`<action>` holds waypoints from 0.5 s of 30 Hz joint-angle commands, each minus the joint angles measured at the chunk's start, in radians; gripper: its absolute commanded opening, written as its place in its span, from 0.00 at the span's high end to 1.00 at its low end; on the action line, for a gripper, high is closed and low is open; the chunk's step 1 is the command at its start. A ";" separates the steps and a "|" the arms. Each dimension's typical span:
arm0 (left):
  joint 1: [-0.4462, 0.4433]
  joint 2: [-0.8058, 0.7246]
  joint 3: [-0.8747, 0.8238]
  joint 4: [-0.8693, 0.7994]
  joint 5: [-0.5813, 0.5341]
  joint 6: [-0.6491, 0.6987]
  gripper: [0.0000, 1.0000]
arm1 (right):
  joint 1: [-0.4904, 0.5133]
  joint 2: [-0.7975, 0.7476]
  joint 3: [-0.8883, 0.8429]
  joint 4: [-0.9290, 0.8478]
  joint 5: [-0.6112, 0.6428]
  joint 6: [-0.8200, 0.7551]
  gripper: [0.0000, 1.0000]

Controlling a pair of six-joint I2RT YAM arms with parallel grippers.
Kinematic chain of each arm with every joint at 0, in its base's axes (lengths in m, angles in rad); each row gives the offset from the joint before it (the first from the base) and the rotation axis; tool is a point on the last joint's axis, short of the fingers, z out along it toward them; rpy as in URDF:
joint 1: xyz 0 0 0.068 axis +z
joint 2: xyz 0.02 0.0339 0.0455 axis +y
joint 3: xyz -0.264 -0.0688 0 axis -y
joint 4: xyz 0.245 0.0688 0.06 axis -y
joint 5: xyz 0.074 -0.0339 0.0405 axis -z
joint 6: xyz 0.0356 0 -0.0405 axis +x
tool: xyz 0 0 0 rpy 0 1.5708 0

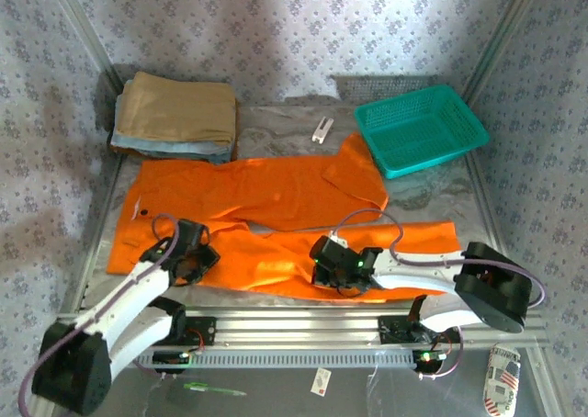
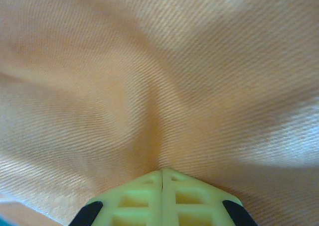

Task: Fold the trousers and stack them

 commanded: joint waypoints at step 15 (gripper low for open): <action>-0.010 0.208 0.303 -0.065 0.043 0.152 0.66 | -0.827 -0.243 0.059 -0.312 -0.133 -0.312 1.00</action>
